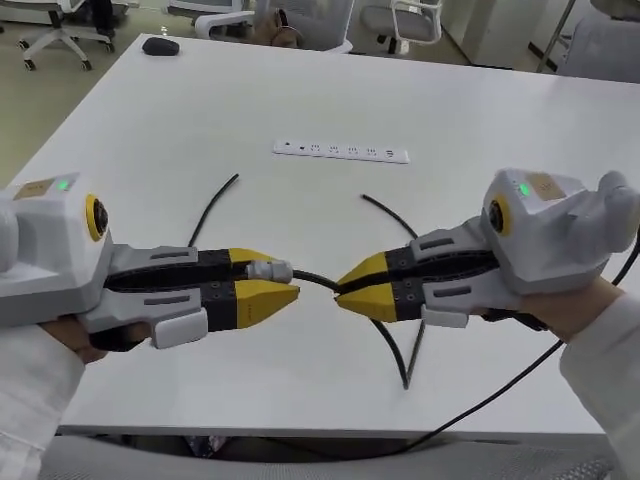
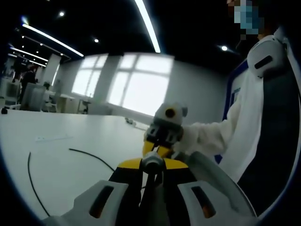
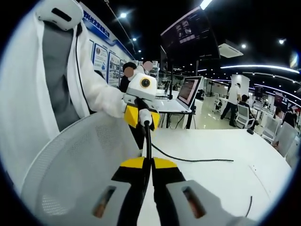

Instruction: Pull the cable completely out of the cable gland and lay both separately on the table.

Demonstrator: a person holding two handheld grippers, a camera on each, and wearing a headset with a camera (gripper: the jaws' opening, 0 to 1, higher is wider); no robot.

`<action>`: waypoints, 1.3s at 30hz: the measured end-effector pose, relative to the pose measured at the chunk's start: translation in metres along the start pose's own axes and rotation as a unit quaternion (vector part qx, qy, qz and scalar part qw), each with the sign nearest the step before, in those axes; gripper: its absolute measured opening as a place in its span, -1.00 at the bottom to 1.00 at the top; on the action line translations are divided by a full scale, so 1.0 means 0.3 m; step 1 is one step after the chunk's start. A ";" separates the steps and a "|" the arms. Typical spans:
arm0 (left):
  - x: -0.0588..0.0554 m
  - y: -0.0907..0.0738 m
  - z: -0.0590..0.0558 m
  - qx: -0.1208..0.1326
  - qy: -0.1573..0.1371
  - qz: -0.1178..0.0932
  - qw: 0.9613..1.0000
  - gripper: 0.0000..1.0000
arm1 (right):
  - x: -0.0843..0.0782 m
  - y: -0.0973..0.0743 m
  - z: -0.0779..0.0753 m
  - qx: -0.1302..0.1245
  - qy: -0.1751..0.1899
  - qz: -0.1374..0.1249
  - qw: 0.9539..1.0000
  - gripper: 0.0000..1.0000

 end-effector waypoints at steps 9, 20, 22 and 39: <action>-0.002 0.002 0.001 -0.002 -0.001 0.002 1.000 -0.66 | -0.085 -0.035 0.000 -0.009 0.004 0.052 0.999 -0.93; 0.006 -0.006 0.006 0.000 -0.006 -0.010 1.000 -0.66 | -0.196 -0.085 0.001 -0.033 0.047 0.082 0.995 -0.93; 0.005 -0.005 0.003 -0.001 -0.005 -0.009 1.000 -0.66 | -0.201 -0.086 0.004 -0.034 0.051 0.081 0.995 -0.93; -0.002 -0.002 -0.008 -0.004 -0.003 -0.001 1.000 -0.66 | 0.003 -0.043 0.008 -0.023 0.036 0.000 0.999 -0.74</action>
Point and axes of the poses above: the centre of the closed fingertips' face, and the gripper's own axes: y roughly forward along the fingers, z roughly to its left, x roughly out of its top, the point moved 9 cm from there along -y, roughly backward along the fingers, and after that the axes turned 2 degrees about -y, right-handed, at the moved point
